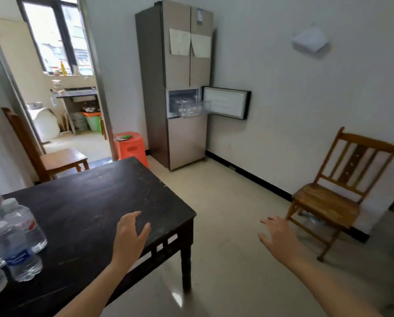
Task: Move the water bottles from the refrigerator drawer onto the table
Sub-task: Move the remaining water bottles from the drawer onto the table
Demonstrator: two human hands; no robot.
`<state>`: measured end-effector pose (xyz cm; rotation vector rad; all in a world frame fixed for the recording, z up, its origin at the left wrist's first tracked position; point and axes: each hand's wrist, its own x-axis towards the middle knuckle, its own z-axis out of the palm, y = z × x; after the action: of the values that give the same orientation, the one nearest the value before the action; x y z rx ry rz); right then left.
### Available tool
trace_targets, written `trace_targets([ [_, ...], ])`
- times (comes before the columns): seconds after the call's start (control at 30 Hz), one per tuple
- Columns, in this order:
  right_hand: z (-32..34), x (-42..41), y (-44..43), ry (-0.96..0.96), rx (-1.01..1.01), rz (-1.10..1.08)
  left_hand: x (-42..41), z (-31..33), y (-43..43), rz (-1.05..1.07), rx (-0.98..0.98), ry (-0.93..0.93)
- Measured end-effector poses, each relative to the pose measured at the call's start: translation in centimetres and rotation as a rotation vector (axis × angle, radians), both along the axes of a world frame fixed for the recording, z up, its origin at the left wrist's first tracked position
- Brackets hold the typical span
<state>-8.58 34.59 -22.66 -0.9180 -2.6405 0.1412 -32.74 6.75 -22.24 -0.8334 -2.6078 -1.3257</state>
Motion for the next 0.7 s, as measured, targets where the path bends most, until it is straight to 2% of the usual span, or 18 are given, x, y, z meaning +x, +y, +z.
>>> trace_targets([
  [0.17,2.6,10.1,3.0,0.092,-0.056,-0.103,7.2,3.6,7.1,-0.156,0.051,0.088],
  [0.33,4.1,19.7,4.5,0.095,-0.018,-0.105,15.1,5.5,11.3,-0.068,0.252,-0.028],
  [0.5,7.1,25.1,6.4,0.122,0.064,-0.111,20.9,5.3,14.8,-0.173,0.087,0.030],
  [0.7,10.0,26.9,8.8,0.054,0.138,-0.135,23.5,7.5,19.9,-0.304,-0.131,0.252],
])
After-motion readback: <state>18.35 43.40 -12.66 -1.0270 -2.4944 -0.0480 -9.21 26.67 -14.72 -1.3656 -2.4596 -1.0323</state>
